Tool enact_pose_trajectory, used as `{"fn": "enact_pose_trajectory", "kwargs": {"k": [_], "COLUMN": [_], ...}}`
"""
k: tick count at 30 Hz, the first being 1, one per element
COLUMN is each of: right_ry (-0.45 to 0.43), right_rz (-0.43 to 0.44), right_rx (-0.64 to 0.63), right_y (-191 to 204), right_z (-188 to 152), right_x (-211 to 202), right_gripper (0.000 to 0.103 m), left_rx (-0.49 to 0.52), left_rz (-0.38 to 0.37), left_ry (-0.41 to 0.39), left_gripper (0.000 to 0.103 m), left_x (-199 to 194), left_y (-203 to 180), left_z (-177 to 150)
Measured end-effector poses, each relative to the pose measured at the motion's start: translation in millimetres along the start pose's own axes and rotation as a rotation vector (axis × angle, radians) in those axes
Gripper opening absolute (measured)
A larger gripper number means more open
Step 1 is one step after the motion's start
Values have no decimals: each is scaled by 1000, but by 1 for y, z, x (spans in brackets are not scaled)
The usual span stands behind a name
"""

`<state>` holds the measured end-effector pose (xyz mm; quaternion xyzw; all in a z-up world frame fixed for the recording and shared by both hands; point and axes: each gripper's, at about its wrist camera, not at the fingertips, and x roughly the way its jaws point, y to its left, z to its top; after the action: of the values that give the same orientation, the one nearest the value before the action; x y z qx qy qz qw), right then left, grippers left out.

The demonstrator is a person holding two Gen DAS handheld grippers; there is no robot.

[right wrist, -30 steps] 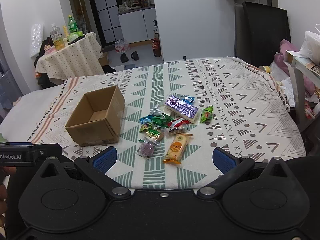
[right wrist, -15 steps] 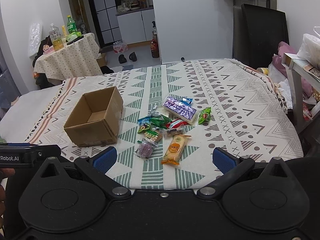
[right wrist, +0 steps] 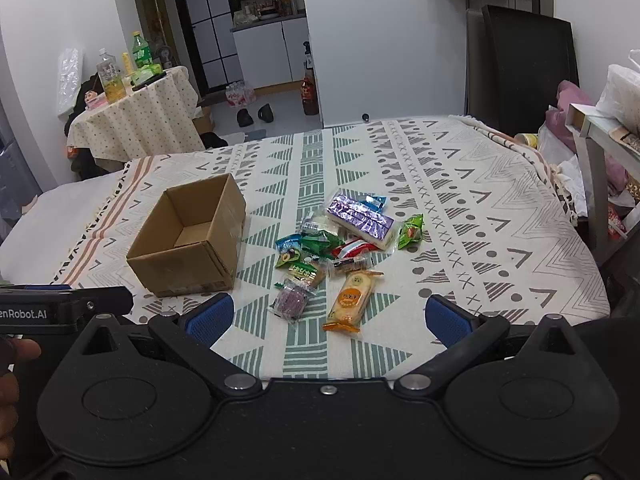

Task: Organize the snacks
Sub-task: 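Move both tools toward the snack pile beside the cardboard box, then grasp the purple-wrapped round snack with the left gripper while the right gripper grasps the orange-labelled bread bar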

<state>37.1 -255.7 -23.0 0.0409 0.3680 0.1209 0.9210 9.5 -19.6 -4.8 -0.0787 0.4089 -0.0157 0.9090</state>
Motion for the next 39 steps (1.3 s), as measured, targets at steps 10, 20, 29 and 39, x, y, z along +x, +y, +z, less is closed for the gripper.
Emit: {"fn": "enact_pose_trajectory", "kwargs": {"k": [10, 20, 29, 39], "right_ry": [12, 57, 93, 154], "right_rz": [39, 72, 67, 71], "right_rx": [68, 144, 207, 269], "right_y": [-21, -47, -66, -79], "right_z": [2, 3, 3, 1], "right_x": [20, 52, 83, 120], "right_gripper": [103, 103, 103, 92], "left_rx": [-19, -44, -76, -99], "left_rz": [-47, -75, -73, -70], "left_ry": [20, 52, 105, 153], "left_gripper": [102, 100, 94, 81], "left_x": [33, 75, 116, 153], "left_y": [-1, -9, -13, -15], "left_z": [7, 14, 16, 18]}}
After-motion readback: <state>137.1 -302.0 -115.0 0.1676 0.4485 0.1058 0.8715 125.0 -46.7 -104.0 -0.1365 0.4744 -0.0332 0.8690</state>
